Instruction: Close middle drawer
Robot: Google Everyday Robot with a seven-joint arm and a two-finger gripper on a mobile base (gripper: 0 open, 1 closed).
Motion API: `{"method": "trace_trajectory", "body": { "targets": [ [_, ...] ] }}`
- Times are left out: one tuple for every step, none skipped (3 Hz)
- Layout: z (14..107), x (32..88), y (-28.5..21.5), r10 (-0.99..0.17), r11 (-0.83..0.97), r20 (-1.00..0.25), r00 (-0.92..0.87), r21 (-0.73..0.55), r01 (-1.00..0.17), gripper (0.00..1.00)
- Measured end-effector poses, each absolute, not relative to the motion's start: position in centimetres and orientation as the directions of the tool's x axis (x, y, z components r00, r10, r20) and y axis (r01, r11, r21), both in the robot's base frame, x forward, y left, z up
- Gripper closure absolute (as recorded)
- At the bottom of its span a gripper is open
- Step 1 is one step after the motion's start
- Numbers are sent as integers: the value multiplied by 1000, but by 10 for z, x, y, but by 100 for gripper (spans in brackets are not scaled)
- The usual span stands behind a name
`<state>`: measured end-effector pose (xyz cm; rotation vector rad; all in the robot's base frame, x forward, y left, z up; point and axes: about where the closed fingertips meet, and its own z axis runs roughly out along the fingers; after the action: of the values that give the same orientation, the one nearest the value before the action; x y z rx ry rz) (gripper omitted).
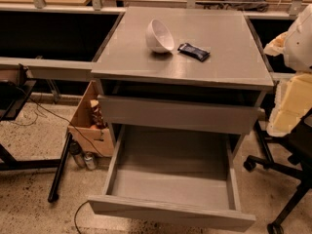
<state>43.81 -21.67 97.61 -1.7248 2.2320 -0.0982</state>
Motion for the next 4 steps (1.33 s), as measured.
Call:
{"method": "trace_trajectory", "body": {
  "targets": [
    [976, 438, -217, -953, 270, -207, -222, -245, -931, 0],
    [961, 432, -220, -945, 288, -228, -234, -243, -926, 0],
    [924, 417, -227, -927, 324, -269, -262, -222, -920, 0],
    [868, 399, -231, -896, 372, -321, -306, -171, -912, 0]
  ]
}}
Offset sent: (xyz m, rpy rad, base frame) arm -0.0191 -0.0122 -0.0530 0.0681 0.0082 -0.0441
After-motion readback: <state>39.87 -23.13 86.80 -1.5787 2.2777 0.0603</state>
